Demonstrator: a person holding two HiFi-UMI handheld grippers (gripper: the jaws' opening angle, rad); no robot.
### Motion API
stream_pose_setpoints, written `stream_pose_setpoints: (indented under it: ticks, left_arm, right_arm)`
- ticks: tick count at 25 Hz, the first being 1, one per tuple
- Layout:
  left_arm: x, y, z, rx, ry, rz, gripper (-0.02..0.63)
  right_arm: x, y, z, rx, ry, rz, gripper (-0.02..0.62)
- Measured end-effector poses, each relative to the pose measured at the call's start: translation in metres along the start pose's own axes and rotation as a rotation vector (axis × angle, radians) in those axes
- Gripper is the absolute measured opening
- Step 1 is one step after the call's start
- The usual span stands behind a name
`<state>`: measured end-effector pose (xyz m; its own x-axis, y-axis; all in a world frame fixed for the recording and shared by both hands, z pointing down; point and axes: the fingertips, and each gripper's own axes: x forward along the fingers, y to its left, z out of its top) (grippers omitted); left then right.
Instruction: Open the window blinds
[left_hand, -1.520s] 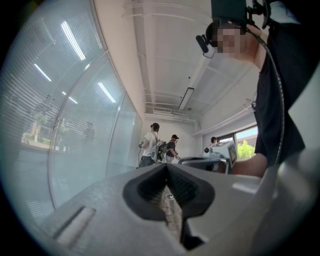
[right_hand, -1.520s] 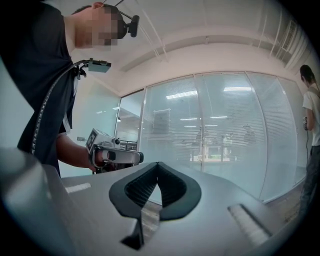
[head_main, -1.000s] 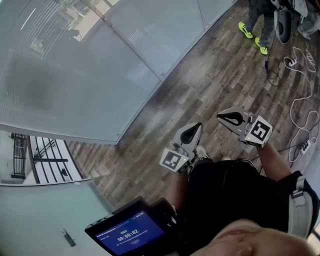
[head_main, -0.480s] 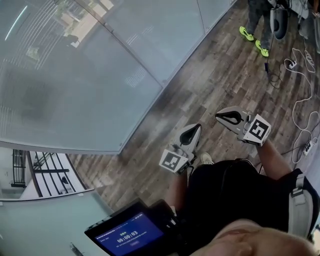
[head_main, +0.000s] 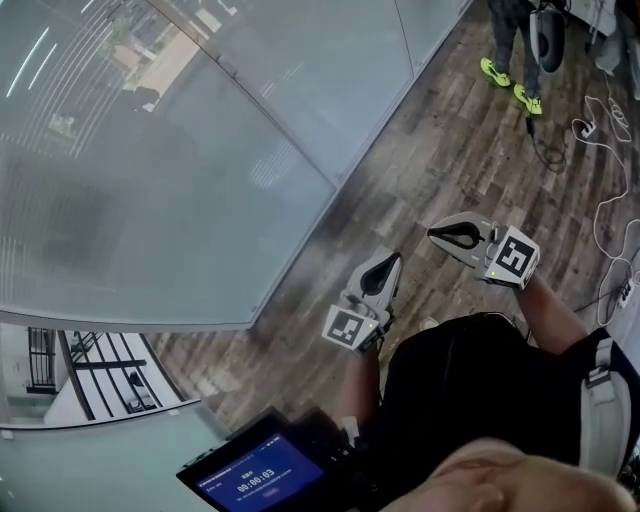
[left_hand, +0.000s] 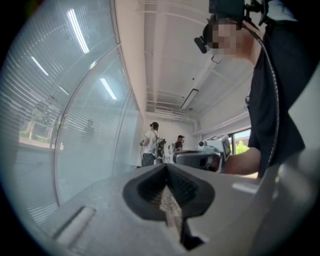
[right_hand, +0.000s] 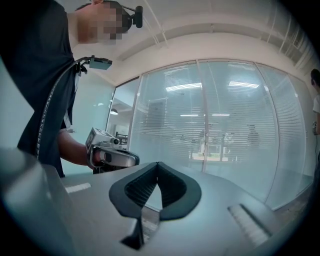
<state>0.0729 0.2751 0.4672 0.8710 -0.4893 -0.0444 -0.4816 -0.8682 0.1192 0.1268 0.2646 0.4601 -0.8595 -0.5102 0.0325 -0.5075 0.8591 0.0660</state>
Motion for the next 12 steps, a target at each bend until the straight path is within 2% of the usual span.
stream_pose_setpoints:
  ticks: [12]
  left_arm:
    - [-0.025,0.037,-0.005,-0.004,0.002,0.027,0.002]
  right_arm:
    - [0.05,0.002,-0.004,0.0,0.009,0.05,0.006]
